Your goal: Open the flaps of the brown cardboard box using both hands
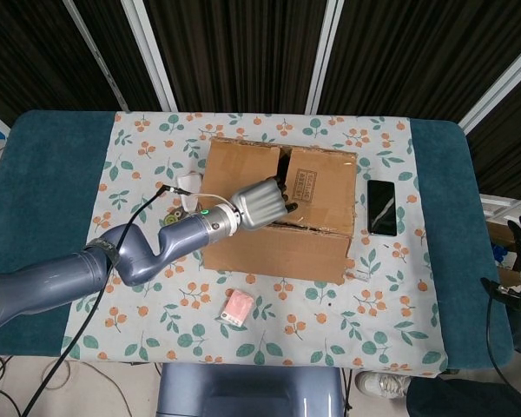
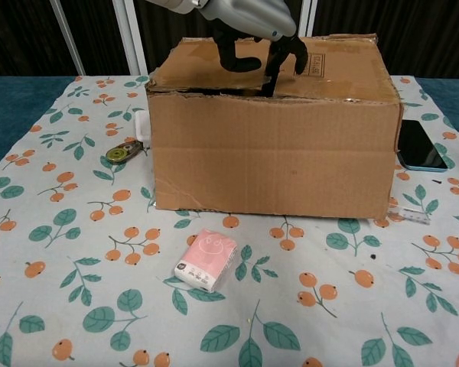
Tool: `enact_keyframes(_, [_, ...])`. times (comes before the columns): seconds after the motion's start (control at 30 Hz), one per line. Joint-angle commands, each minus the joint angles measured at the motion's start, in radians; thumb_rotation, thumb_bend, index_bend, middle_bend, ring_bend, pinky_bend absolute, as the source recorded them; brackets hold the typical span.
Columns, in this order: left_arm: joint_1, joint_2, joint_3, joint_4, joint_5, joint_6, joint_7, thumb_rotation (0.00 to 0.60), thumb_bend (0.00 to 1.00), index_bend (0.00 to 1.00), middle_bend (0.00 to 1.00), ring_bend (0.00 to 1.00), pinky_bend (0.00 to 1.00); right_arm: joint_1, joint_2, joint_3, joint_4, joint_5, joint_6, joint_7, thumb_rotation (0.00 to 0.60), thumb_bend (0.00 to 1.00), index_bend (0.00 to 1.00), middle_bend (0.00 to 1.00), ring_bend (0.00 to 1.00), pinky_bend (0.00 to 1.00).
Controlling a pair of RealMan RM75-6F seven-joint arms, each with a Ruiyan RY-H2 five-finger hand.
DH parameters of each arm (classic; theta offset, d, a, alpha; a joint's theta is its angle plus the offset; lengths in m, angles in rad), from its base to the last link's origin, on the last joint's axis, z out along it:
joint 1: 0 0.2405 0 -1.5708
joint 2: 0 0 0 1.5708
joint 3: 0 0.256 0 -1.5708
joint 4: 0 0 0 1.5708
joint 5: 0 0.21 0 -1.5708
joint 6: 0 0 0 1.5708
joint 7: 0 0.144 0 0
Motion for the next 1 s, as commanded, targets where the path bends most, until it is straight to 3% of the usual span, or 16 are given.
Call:
enact_keyframes(0.03, [0.003, -0.007, 0.007, 0.004, -0.002, 0.009, -0.003, 0.6, 0.63, 0.16, 0.32, 0.23, 0.31, -0.002, 0.001, 0.002, -0.002, -0.001, -0.001, 0.0, 0.6, 0.26, 0.0, 0.0, 0.0, 0.21])
enact_keyframes(0.8, [-0.002, -0.041, 0.03, 0.017, 0.003, 0.061, -0.008, 0.6, 0.63, 0.17, 0.33, 0.23, 0.31, -0.013, 0.006, 0.02, -0.02, 0.0, -0.023, 0.009, 0.6, 0.26, 0.0, 0.0, 0.0, 0.21])
enact_keyframes(1.0, [-0.009, -0.031, 0.044, 0.014, -0.004, 0.038, -0.002, 0.6, 0.63, 0.21, 0.39, 0.26, 0.33, -0.016, 0.007, 0.025, -0.022, 0.002, -0.025, 0.015, 0.6, 0.27, 0.0, 0.0, 0.0, 0.21])
